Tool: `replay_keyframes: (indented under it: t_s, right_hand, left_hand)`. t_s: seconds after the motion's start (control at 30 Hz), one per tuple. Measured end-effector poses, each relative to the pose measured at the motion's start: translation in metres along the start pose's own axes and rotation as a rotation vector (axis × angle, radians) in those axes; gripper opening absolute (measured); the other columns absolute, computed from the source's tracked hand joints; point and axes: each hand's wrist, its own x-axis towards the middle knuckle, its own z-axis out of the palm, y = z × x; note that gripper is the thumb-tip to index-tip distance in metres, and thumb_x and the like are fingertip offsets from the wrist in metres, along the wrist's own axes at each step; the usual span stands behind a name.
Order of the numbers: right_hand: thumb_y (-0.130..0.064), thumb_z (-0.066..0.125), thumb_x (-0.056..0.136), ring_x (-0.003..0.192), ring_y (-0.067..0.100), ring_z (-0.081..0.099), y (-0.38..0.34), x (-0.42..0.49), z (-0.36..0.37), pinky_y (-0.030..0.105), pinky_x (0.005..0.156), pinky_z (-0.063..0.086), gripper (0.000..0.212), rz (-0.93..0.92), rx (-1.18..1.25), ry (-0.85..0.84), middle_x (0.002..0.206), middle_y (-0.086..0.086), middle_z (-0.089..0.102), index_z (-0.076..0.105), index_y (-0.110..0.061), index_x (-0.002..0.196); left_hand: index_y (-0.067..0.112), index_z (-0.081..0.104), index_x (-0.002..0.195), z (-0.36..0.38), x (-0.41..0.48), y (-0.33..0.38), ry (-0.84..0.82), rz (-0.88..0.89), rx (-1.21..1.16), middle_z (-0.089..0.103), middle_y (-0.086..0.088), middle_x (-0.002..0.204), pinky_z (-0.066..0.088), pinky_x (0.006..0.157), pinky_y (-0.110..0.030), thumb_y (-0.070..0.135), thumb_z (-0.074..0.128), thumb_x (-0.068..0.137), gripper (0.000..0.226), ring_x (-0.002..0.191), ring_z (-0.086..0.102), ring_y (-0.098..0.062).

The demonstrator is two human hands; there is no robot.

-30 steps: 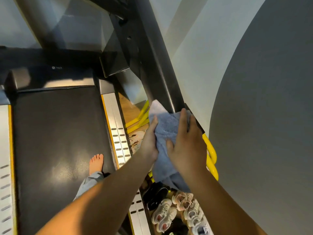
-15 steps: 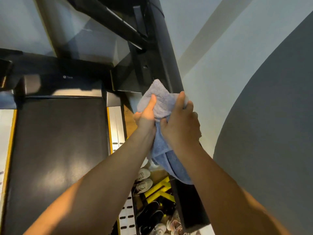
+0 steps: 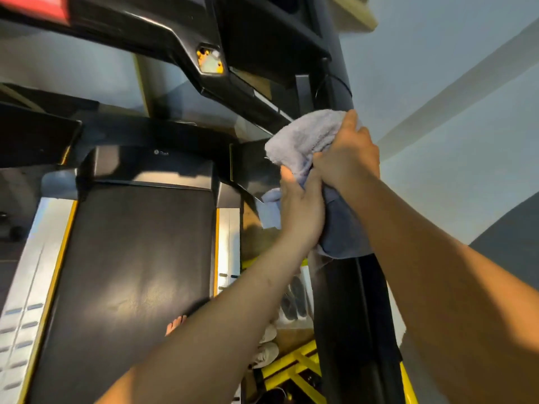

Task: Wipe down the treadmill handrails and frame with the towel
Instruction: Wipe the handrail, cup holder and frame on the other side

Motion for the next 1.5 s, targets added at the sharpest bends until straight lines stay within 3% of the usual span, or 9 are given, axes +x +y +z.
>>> replay_keyframes:
  t_s: [0.23,0.4,0.53,0.67,0.8,0.97,1.1,1.27,1.5]
  right_hand:
    - [-0.031,0.073,0.080,0.123,0.020,0.051,0.024,0.016,-0.020,0.028,0.101,0.040,0.074,-0.049,0.487,-0.100,0.136,0.000,0.053,0.036,-0.027,0.144]
    - [-0.039,0.063,0.083,0.095,0.018,0.058,0.030,-0.027,-0.003,0.032,0.076,0.045,0.052,0.018,0.337,0.087,0.107,-0.008,0.057,0.045,-0.027,0.130]
    - [-0.057,0.047,0.088,0.125,0.027,0.050,0.037,-0.051,0.015,0.040,0.098,0.043,0.074,0.051,0.105,0.096,0.145,0.005,0.043,0.026,-0.020,0.149]
    - [-0.048,0.051,0.089,0.119,0.029,0.053,0.033,-0.029,0.010,0.045,0.092,0.049,0.068,-0.030,0.122,0.097,0.141,0.006,0.047,0.029,-0.019,0.146]
    - [-0.043,0.044,0.091,0.098,0.030,0.059,0.011,0.008,0.003,0.036,0.072,0.044,0.046,-0.015,0.222,0.155,0.115,0.008,0.059,0.044,-0.018,0.130]
    - [-0.054,0.045,0.094,0.123,0.035,0.051,-0.020,0.059,-0.006,0.044,0.098,0.042,0.066,0.064,0.141,0.110,0.140,0.014,0.047,0.031,-0.017,0.146]
    - [-0.053,0.059,0.086,0.125,0.035,0.049,-0.029,0.090,-0.006,0.043,0.101,0.041,0.079,0.059,0.156,0.114,0.142,0.014,0.046,0.027,-0.016,0.149]
    - [-0.046,0.067,0.080,0.131,0.035,0.043,-0.032,0.131,-0.014,0.042,0.109,0.035,0.086,0.002,0.267,0.004,0.143,0.016,0.045,0.026,-0.015,0.150]
    - [-0.058,0.065,0.064,0.124,0.025,0.051,-0.016,0.136,-0.018,0.042,0.104,0.042,0.087,-0.056,0.523,-0.041,0.137,0.002,0.053,0.038,-0.023,0.139]
  left_hand:
    - [0.024,0.032,0.143,-0.007,0.025,0.000,-0.227,-0.042,0.153,0.054,0.002,0.134,0.041,0.103,-0.033,0.054,0.036,0.099,0.054,0.120,0.051,-0.011]
    - [0.019,0.036,0.137,-0.012,-0.020,-0.016,-0.301,0.014,0.273,0.057,0.001,0.125,0.045,0.099,-0.029,0.045,0.035,0.102,0.043,0.113,0.056,-0.008]
    - [0.009,0.045,0.119,-0.024,-0.037,-0.025,-0.345,0.053,0.407,0.062,0.003,0.093,0.048,0.075,-0.022,0.028,0.044,0.102,0.025,0.085,0.062,-0.007]
    - [0.010,0.035,0.139,-0.021,-0.026,-0.003,-0.254,0.174,0.500,0.038,-0.002,0.135,0.038,0.081,-0.001,0.019,0.054,0.097,0.047,0.108,0.053,-0.008]
    - [0.014,0.018,0.148,-0.016,-0.029,0.034,-0.136,0.402,0.581,0.014,-0.007,0.153,0.052,0.091,-0.024,0.015,0.059,0.092,0.069,0.123,0.049,-0.022]
    - [0.006,-0.002,0.156,-0.008,-0.002,0.071,-0.387,0.507,1.177,-0.017,-0.023,0.160,0.025,0.118,-0.050,0.039,0.043,0.100,0.078,0.147,-0.007,-0.048]
    - [-0.002,-0.011,0.152,0.007,0.024,0.104,-0.313,0.326,1.327,-0.001,-0.031,0.158,0.048,0.096,-0.048,0.050,0.059,0.090,0.107,0.140,0.029,-0.043]
    - [-0.002,0.005,0.152,0.010,0.065,0.123,-0.204,0.498,1.433,0.038,-0.020,0.142,0.041,0.079,-0.035,0.056,0.049,0.092,0.095,0.124,0.043,-0.030]
    - [0.002,-0.001,0.155,0.016,0.086,0.128,-0.255,0.288,1.385,0.017,-0.016,0.159,0.036,0.105,-0.041,0.064,0.038,0.091,0.097,0.137,0.036,-0.033]
